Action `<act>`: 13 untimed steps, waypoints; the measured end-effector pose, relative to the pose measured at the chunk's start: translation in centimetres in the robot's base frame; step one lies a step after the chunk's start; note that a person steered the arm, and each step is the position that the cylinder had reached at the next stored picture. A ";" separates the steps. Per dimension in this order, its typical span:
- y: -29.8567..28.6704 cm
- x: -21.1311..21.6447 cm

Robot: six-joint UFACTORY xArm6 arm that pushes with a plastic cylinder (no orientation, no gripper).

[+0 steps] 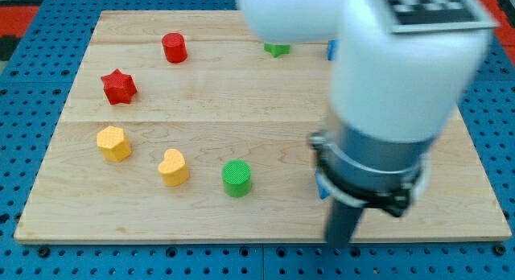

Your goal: Move the blue triangle diagonal to the top right of the green circle

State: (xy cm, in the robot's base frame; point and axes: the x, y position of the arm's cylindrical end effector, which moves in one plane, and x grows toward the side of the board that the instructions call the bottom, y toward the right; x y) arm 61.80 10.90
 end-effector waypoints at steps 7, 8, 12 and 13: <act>-5.0 -6.0; -2.1 -7.0; 2.1 -11.7; -1.1 -9.9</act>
State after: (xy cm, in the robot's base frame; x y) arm 51.86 9.80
